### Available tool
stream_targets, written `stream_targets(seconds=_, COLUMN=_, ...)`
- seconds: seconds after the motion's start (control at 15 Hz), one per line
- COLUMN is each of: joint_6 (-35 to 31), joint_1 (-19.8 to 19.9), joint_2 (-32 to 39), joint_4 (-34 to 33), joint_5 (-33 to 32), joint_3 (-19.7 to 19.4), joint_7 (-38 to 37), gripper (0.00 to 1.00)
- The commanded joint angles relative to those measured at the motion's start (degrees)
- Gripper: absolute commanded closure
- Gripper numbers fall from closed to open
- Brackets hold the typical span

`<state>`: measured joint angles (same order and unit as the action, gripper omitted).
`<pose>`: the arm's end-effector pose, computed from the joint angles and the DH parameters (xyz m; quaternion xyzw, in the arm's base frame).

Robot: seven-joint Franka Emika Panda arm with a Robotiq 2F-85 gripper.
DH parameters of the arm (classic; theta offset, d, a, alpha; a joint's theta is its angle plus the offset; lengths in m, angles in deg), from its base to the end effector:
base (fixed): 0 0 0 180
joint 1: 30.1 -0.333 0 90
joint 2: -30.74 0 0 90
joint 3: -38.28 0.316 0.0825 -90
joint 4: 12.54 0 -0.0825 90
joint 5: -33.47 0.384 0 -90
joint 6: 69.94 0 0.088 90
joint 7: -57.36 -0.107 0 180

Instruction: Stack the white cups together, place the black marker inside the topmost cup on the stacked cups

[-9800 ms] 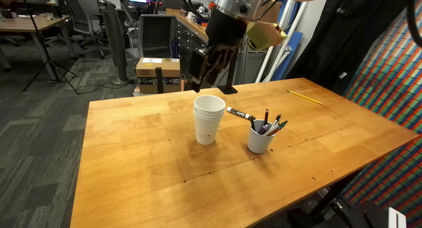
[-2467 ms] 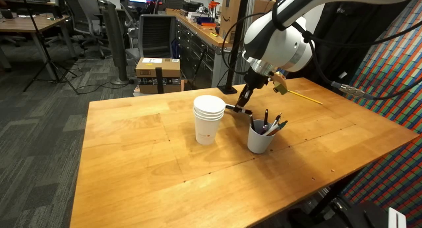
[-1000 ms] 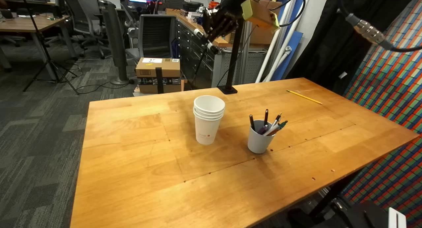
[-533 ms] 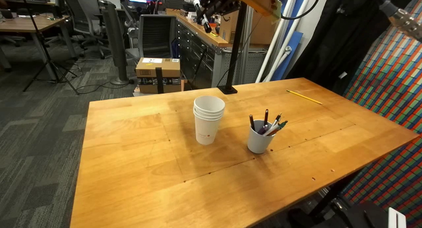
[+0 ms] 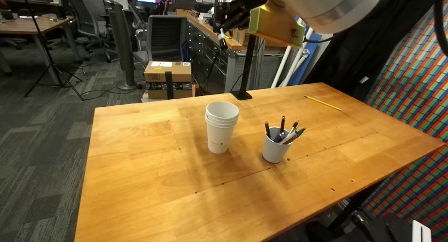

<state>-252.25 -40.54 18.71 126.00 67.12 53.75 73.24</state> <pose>0.4714 0.1790 0.4962 -0.8838 -0.0682 -0.4418 0.1383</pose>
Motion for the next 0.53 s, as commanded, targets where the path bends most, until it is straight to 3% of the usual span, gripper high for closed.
stream_targets(seconds=0.0, joint_6=-5.13, joint_1=1.00, joint_2=-2.52, joint_4=4.66, joint_5=0.04, joint_3=2.18, joint_7=-1.42, gripper=0.91)
stream_targets(seconds=0.13, joint_6=-7.30, joint_1=1.78, joint_2=-2.63, joint_4=6.29, joint_5=0.06, joint_3=3.13, joint_7=-1.34, gripper=0.91)
stream_targets(seconds=0.2, joint_6=-9.06, joint_1=0.74, joint_2=-2.89, joint_4=8.19, joint_5=-8.23, joint_3=0.87, joint_7=-8.34, gripper=0.91)
stream_targets(seconds=0.27, joint_6=-9.97, joint_1=2.82, joint_2=-2.83, joint_4=8.17, joint_5=-1.82, joint_3=3.94, joint_7=-2.59, gripper=0.91)
stream_targets(seconds=0.47, joint_6=-13.65, joint_1=4.65, joint_2=-3.29, joint_4=11.04, joint_5=-1.60, joint_3=6.17, joint_7=-3.11, gripper=0.91)
